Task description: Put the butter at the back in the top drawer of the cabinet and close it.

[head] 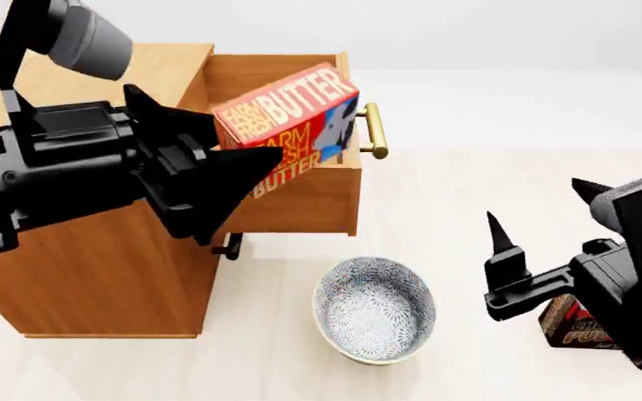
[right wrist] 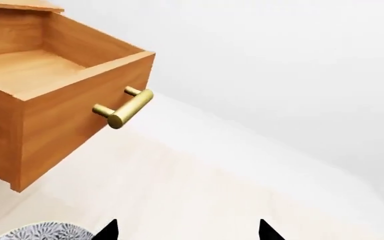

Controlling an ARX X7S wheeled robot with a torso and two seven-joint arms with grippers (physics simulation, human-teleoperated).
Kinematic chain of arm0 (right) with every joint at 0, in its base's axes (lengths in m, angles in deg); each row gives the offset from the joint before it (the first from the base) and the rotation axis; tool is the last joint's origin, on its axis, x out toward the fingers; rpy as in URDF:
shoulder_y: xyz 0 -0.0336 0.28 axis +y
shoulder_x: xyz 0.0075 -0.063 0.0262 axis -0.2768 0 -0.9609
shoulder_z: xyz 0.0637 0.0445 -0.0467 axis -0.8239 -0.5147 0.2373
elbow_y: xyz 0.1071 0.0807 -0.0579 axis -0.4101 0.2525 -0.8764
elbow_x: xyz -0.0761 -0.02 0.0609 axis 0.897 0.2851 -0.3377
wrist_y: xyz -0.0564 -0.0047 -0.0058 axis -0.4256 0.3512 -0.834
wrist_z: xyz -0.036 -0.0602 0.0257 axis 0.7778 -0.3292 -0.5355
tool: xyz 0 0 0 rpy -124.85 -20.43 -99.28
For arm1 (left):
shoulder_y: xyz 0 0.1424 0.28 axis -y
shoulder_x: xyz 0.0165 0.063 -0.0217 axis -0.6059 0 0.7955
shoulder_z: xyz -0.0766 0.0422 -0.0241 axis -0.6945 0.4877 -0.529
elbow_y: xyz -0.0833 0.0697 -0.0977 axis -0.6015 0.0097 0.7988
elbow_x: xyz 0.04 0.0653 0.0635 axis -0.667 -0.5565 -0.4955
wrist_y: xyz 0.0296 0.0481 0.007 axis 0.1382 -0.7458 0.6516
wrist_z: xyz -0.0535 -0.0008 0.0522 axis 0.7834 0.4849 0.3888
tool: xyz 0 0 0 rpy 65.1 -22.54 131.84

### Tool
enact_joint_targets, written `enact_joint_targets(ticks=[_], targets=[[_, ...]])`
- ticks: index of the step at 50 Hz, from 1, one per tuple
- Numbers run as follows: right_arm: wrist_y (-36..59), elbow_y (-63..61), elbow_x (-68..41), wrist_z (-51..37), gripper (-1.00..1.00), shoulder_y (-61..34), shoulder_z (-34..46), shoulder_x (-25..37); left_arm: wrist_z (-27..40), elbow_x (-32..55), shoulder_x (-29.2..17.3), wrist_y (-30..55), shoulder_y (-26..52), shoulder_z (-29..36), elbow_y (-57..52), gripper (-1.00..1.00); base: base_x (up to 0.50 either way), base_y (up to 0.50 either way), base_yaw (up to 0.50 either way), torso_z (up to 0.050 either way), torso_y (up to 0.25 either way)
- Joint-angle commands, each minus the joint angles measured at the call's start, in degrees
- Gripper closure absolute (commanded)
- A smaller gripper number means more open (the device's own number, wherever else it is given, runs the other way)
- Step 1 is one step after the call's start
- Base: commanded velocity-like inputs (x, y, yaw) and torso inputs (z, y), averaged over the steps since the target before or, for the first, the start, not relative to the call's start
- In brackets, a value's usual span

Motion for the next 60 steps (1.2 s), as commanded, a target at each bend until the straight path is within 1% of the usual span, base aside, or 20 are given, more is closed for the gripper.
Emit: enact_joint_targets(ticks=[1,5,9,12,18,29,31,47,51,54,60], targets=[[-24.6,-3.2,18.2,-10.5,-1.0,14.7,7.8,5.6,8.4,4.0,6.7,2.4,8.0,-1.3,10.1,1.0,0.0,0.0,0.0,0.0,0.0],[-28.3,-3.5,22.1,-12.4,-1.0,17.2,9.7,6.3,9.1,2.2,10.8,3.9,10.6,0.1,16.3,1.0,0.0,0.0,0.0,0.0,0.0],[-34.3,-4.9,28.3,-15.9,-1.0,19.3,11.4,8.5,8.6,0.1,15.6,5.1,13.4,1.6,24.6,1.0,0.0,0.0,0.0,0.0,0.003],[-37.3,-5.9,31.9,-18.2,-1.0,20.4,12.4,9.4,8.2,-1.4,18.3,5.6,15.0,2.4,29.4,1.0,0.0,0.0,0.0,0.0,0.0],[-40.1,-6.5,36.5,-20.8,-1.0,22.2,14.0,9.5,5.9,-5.1,23.4,6.1,17.0,4.7,39.1,1.0,0.0,0.0,0.0,0.0,0.002],[-37.4,-9.5,40.1,-25.1,-1.0,23.4,15.0,9.5,0.4,-12.0,32.2,5.9,20.0,9.0,56.0,1.0,0.0,0.0,0.0,0.001,0.001],[-36.9,-10.1,40.8,-25.6,-1.0,23.5,15.1,9.5,-1.1,-12.1,33.7,5.6,20.4,8.9,59.2,1.0,0.0,0.0,0.0,0.0,0.005],[-35.5,-11.8,41.7,-26.0,-1.0,23.6,14.9,9.5,-14.3,-21.1,49.3,1.1,21.5,15.3,86.2,1.0,0.0,0.0,0.0,0.001,0.001],[-35.5,-11.9,41.8,-26.1,-1.0,23.6,14.9,9.5,-16.7,-22.6,52.4,0.0,21.2,16.4,91.2,1.0,0.0,0.0,0.0,0.0,0.0],[-35.6,-11.9,42.0,-26.2,-1.0,23.6,14.9,9.5,-17.6,-23.2,53.8,-0.6,20.6,16.8,93.4,1.0,0.0,0.0,0.0,0.0,0.003],[-36.3,-11.6,42.6,-26.5,-1.0,23.9,15.0,9.5,-16.9,-23.8,54.5,-1.4,18.8,16.2,93.7,1.0,0.0,0.0,0.0,0.0,0.0]])
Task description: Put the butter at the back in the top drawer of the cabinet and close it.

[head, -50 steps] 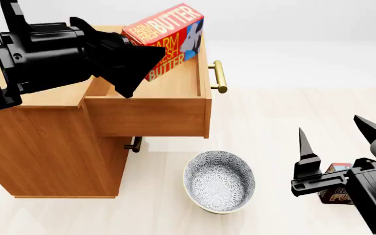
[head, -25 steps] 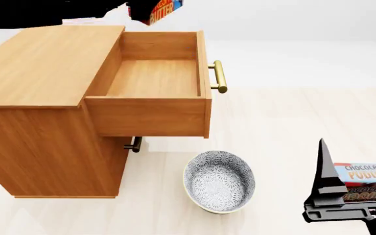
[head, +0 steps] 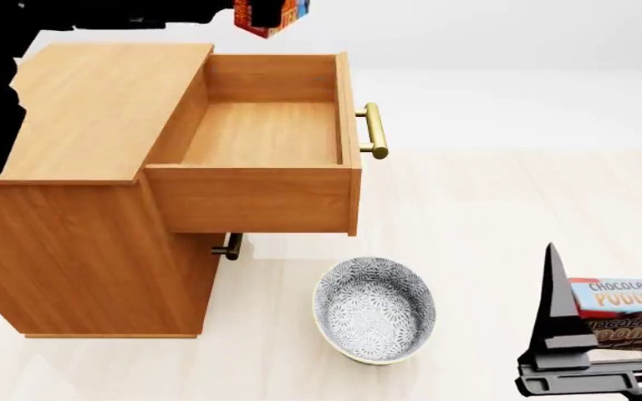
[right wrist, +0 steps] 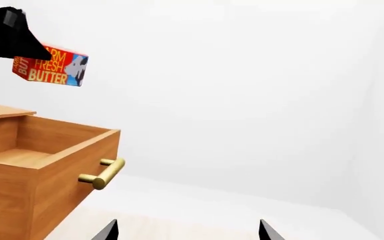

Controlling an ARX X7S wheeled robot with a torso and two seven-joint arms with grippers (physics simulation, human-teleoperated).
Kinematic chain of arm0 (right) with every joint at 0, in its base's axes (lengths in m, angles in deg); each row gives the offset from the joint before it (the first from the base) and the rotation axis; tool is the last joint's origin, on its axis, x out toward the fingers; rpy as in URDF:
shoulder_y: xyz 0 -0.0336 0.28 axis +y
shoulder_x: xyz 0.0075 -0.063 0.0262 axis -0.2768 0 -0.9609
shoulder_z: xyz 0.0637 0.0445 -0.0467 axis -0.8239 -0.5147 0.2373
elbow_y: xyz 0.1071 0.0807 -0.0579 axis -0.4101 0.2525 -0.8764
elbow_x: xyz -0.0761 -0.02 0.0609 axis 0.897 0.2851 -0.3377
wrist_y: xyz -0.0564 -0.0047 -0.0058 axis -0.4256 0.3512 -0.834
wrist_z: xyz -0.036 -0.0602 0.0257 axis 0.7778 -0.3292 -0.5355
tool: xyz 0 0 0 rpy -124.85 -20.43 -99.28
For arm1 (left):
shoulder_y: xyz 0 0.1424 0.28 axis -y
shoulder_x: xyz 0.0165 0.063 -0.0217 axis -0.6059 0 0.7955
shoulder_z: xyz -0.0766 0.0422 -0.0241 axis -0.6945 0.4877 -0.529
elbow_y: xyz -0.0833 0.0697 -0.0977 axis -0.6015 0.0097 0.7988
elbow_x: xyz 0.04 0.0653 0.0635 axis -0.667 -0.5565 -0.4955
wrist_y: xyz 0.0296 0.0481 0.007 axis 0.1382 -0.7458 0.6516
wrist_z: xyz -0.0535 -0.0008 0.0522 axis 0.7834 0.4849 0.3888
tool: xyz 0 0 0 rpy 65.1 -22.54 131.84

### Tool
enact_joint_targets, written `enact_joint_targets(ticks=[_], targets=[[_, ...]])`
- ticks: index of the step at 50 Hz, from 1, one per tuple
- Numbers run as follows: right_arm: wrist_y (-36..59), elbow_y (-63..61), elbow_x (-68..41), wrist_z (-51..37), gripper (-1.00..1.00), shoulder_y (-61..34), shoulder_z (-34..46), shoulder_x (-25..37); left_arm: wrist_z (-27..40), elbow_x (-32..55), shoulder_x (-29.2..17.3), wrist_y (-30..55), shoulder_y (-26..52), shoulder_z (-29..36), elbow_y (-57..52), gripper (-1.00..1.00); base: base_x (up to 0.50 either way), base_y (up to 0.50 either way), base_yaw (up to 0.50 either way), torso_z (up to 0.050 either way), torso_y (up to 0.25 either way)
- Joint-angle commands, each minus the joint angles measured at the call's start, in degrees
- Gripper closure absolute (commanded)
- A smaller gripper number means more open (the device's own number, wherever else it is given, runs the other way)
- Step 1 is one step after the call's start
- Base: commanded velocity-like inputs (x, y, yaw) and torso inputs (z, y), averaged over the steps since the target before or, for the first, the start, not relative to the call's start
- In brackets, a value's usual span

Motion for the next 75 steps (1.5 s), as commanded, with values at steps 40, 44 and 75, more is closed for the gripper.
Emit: enact_joint_targets(ticks=[40,44,75], targets=[[-1.8,0.3,1.7,-0.5,-1.0,1.3,0.4,0.0,-1.9,-26.5,7.3,-0.1,-9.9,-26.4,8.0,1.0,0.0,0.0,0.0,0.001,0.001],[-1.8,0.2,1.8,-0.5,-1.0,1.4,0.4,0.0,-2.8,-33.9,7.8,1.0,-10.7,-33.5,8.0,1.0,0.0,0.0,0.0,0.0,0.0],[-1.4,-0.5,3.1,-1.8,-1.0,1.9,0.5,0.0,-6.4,-56.4,9.7,2.5,-15.6,-54.5,8.0,1.0,0.0,0.0,0.0,0.0,0.001]])
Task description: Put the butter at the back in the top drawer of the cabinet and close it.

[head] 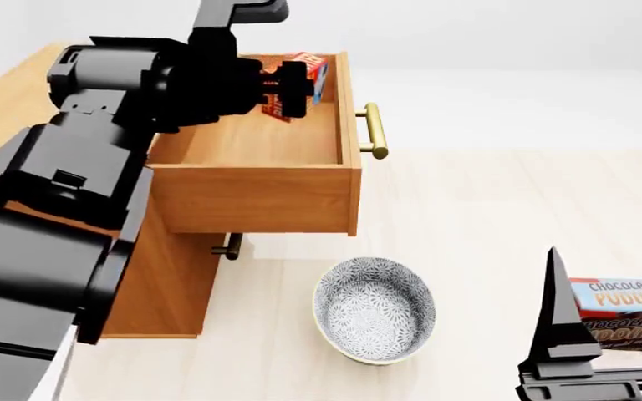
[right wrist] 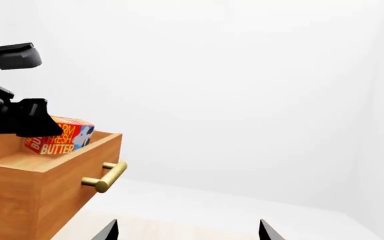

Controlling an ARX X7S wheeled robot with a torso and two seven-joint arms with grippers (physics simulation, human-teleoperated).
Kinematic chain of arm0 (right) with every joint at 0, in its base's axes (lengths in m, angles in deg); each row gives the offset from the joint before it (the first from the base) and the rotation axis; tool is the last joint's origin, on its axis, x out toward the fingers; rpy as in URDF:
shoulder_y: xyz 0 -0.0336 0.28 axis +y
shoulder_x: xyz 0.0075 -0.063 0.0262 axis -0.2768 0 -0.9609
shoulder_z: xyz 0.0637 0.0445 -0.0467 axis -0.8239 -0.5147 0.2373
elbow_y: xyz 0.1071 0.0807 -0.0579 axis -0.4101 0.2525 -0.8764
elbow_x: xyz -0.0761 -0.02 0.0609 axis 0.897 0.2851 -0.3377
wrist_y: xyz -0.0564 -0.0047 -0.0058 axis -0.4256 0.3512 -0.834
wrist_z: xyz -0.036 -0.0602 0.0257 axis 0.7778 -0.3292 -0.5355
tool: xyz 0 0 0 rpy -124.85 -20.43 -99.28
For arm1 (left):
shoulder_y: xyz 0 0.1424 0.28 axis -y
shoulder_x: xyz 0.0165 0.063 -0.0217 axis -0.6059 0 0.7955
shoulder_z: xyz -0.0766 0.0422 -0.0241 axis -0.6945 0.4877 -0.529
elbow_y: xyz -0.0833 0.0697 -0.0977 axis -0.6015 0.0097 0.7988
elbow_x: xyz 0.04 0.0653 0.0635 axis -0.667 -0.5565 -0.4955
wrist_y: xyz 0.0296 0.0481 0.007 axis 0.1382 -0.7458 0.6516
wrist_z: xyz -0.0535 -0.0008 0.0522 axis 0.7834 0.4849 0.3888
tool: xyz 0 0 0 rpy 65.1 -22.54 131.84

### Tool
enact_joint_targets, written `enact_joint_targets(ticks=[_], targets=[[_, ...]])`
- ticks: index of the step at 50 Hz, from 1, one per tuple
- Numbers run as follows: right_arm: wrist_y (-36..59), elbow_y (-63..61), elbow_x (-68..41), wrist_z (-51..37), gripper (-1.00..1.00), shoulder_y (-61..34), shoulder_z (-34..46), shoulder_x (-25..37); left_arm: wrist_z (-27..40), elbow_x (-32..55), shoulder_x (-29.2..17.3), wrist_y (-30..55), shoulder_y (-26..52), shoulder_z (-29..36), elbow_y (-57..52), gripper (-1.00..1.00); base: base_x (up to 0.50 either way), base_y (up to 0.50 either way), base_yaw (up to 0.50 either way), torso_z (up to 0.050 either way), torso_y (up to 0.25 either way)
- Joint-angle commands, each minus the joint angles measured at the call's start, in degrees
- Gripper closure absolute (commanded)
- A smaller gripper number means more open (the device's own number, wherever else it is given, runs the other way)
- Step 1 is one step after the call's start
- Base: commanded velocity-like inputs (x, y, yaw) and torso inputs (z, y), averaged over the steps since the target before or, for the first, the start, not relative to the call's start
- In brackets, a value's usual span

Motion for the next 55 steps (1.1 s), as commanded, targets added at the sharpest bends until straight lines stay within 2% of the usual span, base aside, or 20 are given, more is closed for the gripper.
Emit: enact_joint_targets(ticks=[1,26,55], targets=[[0.1,-0.2,0.2,-0.3,-1.0,0.2,-0.1,0.0,-0.1,-1.5,0.3,-0.2,-0.5,-4.8,0.0,1.0,0.0,0.0,0.0,0.0,0.0],[-0.7,0.3,0.8,-0.7,-1.0,0.7,0.0,0.0,1.5,5.2,0.3,-1.0,-2.4,0.9,0.0,1.0,0.0,0.0,0.0,0.001,0.001],[-1.9,1.0,1.8,-1.3,-1.0,1.5,0.4,0.0,3.0,16.1,0.3,-2.6,-3.4,10.8,0.0,1.0,0.0,0.0,0.0,0.0,0.001]])
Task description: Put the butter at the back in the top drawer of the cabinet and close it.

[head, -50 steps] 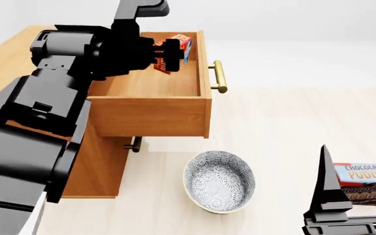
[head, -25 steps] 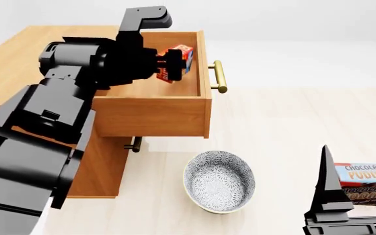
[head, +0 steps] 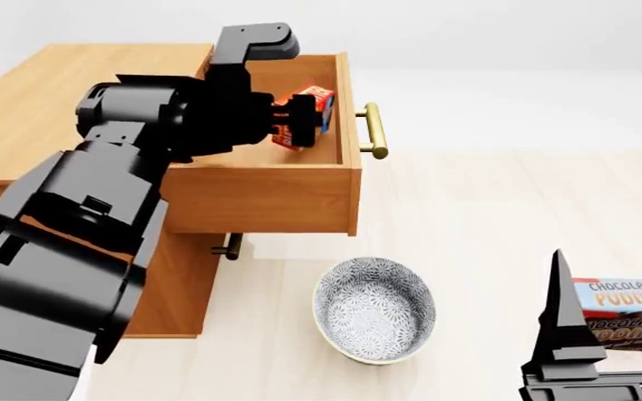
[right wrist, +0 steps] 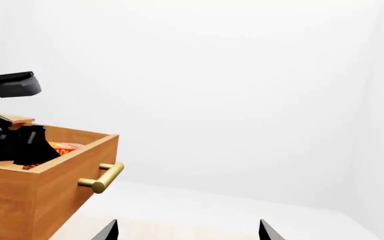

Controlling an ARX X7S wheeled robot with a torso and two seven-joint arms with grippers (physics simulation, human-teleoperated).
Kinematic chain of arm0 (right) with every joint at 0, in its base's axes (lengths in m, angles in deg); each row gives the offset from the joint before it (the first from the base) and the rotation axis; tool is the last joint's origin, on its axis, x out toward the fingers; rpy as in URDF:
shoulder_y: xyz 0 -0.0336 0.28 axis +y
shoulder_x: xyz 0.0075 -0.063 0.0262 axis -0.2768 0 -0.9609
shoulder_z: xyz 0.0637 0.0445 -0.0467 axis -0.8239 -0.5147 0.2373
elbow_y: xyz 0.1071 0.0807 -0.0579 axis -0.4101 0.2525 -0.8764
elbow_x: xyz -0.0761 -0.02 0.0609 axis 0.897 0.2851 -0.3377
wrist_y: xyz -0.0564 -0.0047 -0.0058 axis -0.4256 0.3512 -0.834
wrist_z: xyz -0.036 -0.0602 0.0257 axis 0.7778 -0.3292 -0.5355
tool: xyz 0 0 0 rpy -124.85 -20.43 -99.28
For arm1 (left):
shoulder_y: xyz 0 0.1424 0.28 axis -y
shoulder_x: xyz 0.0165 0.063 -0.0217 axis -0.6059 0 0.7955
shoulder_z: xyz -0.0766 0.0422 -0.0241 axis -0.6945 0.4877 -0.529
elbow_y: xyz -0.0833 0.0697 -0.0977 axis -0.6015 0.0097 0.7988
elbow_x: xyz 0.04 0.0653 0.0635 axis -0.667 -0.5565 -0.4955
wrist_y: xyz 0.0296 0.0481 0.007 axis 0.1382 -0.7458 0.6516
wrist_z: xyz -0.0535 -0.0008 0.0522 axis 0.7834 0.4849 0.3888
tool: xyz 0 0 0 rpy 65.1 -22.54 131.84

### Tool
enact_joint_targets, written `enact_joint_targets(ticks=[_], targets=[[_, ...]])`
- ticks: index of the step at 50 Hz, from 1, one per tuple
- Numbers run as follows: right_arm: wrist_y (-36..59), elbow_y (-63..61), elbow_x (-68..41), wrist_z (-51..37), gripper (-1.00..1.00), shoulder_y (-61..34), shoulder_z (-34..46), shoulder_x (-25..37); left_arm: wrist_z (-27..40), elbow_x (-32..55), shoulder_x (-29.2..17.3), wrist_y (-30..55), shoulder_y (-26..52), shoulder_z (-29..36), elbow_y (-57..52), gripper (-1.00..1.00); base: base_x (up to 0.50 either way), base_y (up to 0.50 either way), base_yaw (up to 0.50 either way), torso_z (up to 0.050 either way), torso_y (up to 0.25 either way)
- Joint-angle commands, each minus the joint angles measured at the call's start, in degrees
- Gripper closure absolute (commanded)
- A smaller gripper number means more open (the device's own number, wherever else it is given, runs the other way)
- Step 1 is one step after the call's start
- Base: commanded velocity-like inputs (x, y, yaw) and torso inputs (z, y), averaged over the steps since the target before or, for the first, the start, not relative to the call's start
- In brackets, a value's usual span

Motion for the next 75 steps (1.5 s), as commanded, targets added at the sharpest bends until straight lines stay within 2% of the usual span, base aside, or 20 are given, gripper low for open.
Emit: enact_joint_targets(ticks=[1,17,27,52,58,59,75], targets=[[-0.4,0.2,0.2,-0.1,-1.0,0.3,0.0,0.0,0.8,4.3,0.1,-0.7,0.7,0.8,0.0,1.0,0.0,0.0,0.0,0.0,0.0],[-0.2,0.0,0.4,-0.5,-1.0,0.4,-0.1,0.0,1.4,5.9,0.1,-1.1,-0.1,2.6,0.0,1.0,0.0,0.0,0.0,0.001,0.001],[-0.1,-0.2,0.5,-0.7,-1.0,0.5,-0.1,0.0,1.3,4.1,0.1,-0.9,-0.6,1.1,0.0,1.0,0.0,0.0,0.0,0.0,0.001],[-0.3,-0.4,0.5,-0.5,-1.0,0.6,-0.4,0.0,1.0,5.8,0.1,-0.4,-0.6,5.4,0.0,1.0,0.0,0.0,0.0,0.0,0.0],[-0.3,-0.4,0.3,-0.1,-1.0,0.6,-0.5,0.0,0.8,4.9,0.1,0.1,-0.6,4.7,0.0,1.0,0.0,0.0,0.0,0.0,0.0],[-0.3,-0.4,0.3,-0.1,-1.0,0.6,-0.5,0.0,0.7,4.6,0.1,0.1,-0.6,4.5,0.0,-1.0,0.0,0.0,0.0,0.0,0.0],[-0.4,-0.5,0.3,-0.1,-1.0,0.6,-0.7,0.0,0.3,4.6,0.1,0.2,-0.5,4.9,0.0,-1.0,0.0,0.0,0.0,0.0,0.0]])
